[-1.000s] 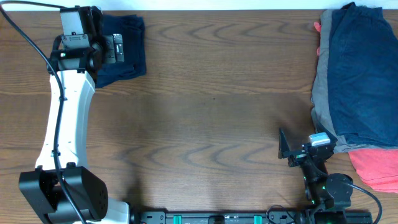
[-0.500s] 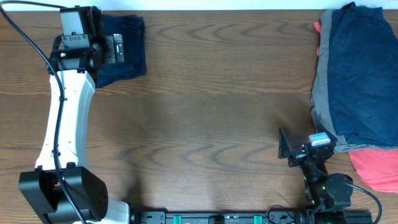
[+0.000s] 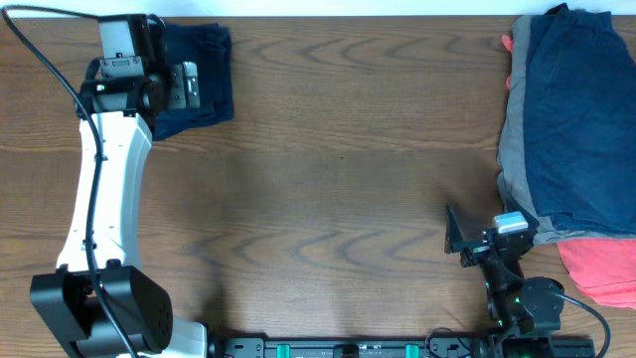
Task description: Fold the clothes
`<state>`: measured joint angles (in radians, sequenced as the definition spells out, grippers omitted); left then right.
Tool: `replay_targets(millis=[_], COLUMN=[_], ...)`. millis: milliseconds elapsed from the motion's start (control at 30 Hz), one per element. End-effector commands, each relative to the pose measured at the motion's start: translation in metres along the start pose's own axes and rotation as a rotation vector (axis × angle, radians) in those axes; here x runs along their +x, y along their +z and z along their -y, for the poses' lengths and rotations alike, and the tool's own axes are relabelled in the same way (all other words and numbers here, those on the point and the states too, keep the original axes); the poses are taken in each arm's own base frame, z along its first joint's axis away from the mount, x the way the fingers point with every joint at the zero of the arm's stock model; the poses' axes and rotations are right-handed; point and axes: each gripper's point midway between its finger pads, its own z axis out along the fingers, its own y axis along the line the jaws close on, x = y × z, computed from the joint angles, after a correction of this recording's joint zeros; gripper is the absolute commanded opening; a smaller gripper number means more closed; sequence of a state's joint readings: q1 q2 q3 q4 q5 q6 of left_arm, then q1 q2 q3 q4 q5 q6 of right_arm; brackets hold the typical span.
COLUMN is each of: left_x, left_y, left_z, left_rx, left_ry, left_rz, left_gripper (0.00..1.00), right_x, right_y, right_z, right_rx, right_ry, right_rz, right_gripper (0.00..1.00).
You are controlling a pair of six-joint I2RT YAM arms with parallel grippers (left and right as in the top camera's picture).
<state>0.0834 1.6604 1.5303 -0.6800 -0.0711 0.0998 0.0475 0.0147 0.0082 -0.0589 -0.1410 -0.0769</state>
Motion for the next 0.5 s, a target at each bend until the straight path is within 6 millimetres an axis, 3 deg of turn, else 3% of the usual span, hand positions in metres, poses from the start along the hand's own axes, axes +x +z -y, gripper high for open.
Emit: replay_targets(millis=[0,233,467], left_x=[0.002,0.002,0.036], left_y=[-0.005,-0.006,-0.022], left_z=[0.014,0.033,0.038], left_rx=[0.081,0.143,0.162], left_ry=[-0.118,-0.178,-0.174], left_rz=[0.012,0.140,0.238], left_gripper=[0.98,0.98,0.98], right_x=[0.000,0.000,0.000], right_y=[0.000,0.000,0.000], right_z=[0.003,0.003,0.003], right_rx=[0.014,0.014,0.014], right_ry=[0.009,0.009,0.009], right_rz=[0.002,0.002,0.002], right_gripper=[0.99,0.99,0.99])
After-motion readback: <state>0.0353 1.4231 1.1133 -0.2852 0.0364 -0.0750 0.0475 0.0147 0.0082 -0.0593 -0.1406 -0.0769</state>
